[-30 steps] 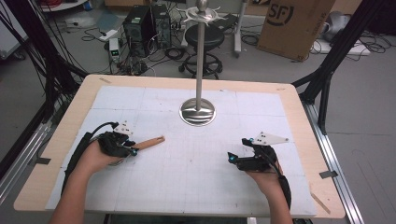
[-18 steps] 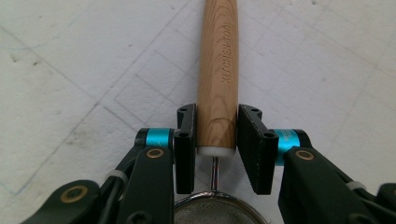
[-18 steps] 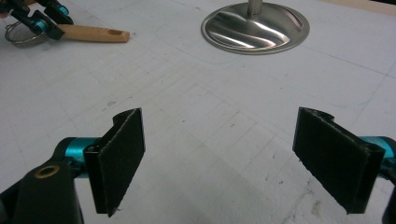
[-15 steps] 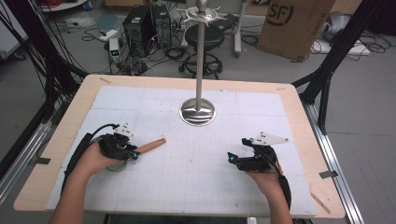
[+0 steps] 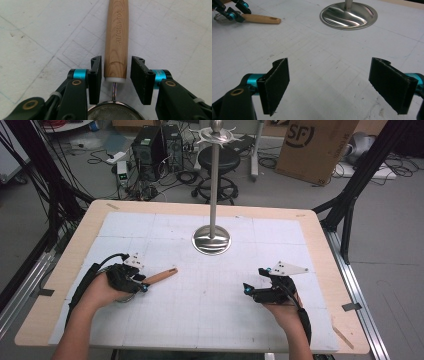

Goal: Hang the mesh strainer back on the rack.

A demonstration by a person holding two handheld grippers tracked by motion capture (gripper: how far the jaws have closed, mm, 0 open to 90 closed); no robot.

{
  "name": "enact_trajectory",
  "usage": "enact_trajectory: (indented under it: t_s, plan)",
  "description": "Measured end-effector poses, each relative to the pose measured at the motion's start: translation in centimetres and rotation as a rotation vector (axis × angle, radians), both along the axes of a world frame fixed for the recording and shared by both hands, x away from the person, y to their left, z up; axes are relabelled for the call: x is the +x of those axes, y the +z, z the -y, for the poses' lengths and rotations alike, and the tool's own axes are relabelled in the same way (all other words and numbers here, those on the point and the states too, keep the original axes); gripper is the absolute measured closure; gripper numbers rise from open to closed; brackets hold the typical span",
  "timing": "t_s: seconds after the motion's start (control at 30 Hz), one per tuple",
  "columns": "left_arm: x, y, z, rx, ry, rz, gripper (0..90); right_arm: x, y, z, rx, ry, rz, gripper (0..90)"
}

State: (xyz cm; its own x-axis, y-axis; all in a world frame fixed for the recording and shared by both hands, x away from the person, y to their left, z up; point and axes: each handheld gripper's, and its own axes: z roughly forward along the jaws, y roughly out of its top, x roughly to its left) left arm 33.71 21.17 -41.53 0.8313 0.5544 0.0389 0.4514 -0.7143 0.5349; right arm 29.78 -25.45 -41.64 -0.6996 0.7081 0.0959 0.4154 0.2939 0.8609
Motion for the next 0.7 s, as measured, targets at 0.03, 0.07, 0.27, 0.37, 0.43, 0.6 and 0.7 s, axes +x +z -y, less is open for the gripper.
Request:
enact_trajectory:
  t_s: [0.03, 0.07, 0.27, 0.37, 0.43, 0.6, 0.7]
  plan:
    - [0.0, 0.0, 0.1, 0.004, -0.004, 0.001, 61.3, 0.0, 0.0, 0.0, -0.002, 0.000, 0.000, 16.0]
    - [0.0, 0.1, 0.2, 0.009, -0.008, 0.001, 61.3, 0.0, 0.0, -0.1, -0.002, -0.001, 0.000, 16.0]
    - [0.0, 0.1, 1.0, 0.064, -0.027, 0.002, 61.6, 0.0, 0.0, 0.0, -0.001, 0.002, 0.001, 16.0]
    - [0.1, 0.0, 1.3, 0.088, -0.037, 0.002, 61.7, 0.0, 0.0, 0.0, -0.001, 0.001, 0.000, 16.0]
    - [0.2, 0.0, 1.3, 0.086, -0.037, -0.004, 61.9, 0.0, 0.0, 0.0, 0.001, 0.001, -0.002, 16.0]
    - [0.6, 0.0, 1.4, 0.102, -0.047, -0.016, 59.7, 0.0, -0.1, -0.1, -0.005, 0.002, -0.003, 16.0]
    - [1.0, 0.1, 1.7, 0.119, -0.064, -0.035, 59.1, 0.0, -0.1, -0.1, -0.006, 0.002, -0.003, 16.0]
